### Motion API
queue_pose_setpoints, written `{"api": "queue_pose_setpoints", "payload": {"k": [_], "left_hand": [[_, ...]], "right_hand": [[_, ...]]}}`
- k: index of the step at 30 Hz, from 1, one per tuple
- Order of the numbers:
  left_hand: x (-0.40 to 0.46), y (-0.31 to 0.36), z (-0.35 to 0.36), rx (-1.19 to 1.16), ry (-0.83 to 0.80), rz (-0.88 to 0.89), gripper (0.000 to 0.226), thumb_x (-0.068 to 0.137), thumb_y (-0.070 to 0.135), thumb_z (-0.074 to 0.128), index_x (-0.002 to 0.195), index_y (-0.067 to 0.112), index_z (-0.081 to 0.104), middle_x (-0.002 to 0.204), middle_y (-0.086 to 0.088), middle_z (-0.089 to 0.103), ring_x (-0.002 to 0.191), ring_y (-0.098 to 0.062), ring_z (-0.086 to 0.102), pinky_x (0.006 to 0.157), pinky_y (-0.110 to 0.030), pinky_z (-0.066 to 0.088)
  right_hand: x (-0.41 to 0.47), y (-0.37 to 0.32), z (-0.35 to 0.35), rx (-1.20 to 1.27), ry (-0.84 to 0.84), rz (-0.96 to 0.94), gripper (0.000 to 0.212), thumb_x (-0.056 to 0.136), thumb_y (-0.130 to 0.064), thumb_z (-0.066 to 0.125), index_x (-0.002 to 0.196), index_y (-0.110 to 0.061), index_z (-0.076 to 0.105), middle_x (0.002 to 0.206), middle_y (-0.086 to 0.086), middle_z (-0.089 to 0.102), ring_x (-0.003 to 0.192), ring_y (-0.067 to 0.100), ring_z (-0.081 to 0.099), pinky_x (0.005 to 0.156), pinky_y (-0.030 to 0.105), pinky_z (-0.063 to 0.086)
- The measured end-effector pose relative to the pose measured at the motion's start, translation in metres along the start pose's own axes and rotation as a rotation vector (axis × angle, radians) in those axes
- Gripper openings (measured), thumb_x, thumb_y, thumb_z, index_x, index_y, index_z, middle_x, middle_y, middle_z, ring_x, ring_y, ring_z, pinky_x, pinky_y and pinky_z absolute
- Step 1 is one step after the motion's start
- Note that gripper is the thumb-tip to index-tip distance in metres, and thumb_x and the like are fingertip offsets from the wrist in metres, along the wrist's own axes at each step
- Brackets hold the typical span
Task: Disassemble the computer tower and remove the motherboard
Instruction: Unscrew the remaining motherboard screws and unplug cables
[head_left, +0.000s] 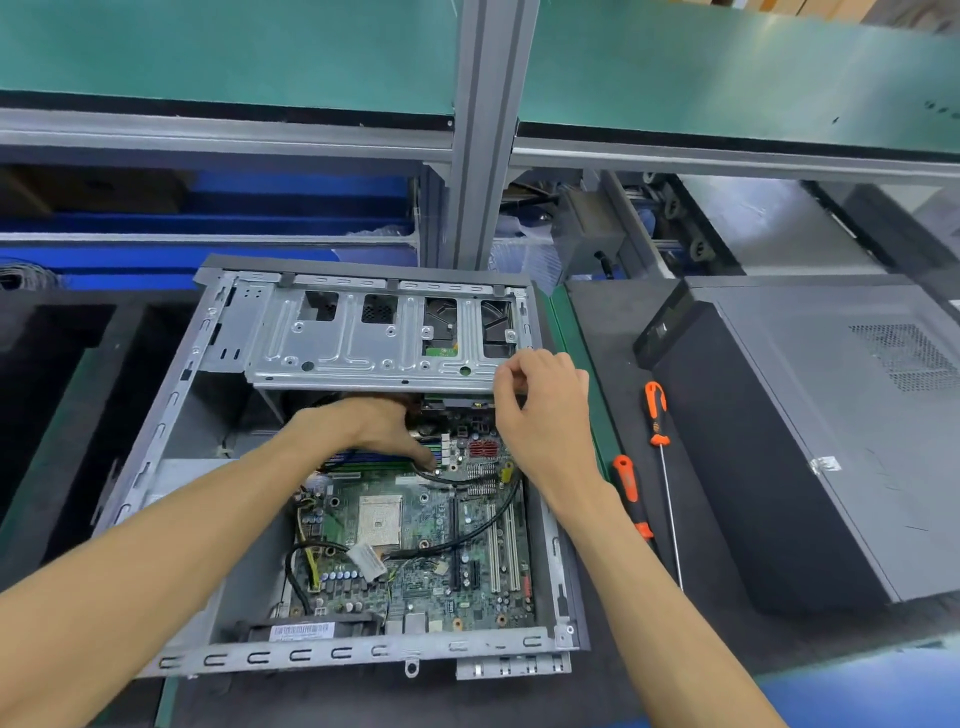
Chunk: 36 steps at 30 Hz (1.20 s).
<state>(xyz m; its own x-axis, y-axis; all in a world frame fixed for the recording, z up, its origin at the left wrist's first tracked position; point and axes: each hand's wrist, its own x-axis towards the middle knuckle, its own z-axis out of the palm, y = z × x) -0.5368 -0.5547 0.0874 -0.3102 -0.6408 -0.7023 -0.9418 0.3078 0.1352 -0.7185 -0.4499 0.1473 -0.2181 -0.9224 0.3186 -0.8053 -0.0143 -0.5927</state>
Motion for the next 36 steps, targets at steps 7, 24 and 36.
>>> {"api": "queue_pose_setpoints", "payload": {"k": [7, 24, 36], "left_hand": [[-0.013, -0.011, 0.005, -0.03, 0.112, 0.088, 0.101, 0.072, 0.09, 0.043, 0.138, 0.014, 0.051, 0.137, -0.01, 0.058, 0.107, -0.024, 0.057, 0.086, -0.03, 0.043], [-0.077, 0.017, 0.062, 0.316, 0.209, 0.331, 0.099, 0.079, 0.065, 0.066, 0.151, 0.021, 0.013, 0.141, -0.015, 0.037, 0.126, -0.033, 0.046, 0.101, -0.045, 0.043], [-0.05, 0.013, 0.051, 0.296, 0.366, 0.254, 0.075, 0.086, 0.032, 0.064, 0.149, 0.013, 0.026, 0.148, -0.022, 0.029, 0.134, -0.035, 0.034, 0.108, -0.047, 0.033]], "right_hand": [[0.002, -0.001, 0.0, 0.0, 0.005, 0.015, 0.021, 0.1, -0.021, 0.053, 0.079, -0.021, 0.053, 0.075, -0.01, 0.048, 0.08, 0.016, 0.041, 0.08, 0.032, 0.027], [0.0, -0.005, -0.002, -0.105, -0.019, 0.003, 0.02, 0.1, -0.02, 0.052, 0.081, -0.016, 0.057, 0.081, -0.002, 0.053, 0.085, 0.023, 0.043, 0.082, 0.038, 0.033], [0.0, -0.005, -0.001, -0.122, -0.028, 0.016, 0.019, 0.099, -0.019, 0.053, 0.083, -0.013, 0.059, 0.081, 0.001, 0.055, 0.086, 0.024, 0.045, 0.082, 0.039, 0.034]]}}
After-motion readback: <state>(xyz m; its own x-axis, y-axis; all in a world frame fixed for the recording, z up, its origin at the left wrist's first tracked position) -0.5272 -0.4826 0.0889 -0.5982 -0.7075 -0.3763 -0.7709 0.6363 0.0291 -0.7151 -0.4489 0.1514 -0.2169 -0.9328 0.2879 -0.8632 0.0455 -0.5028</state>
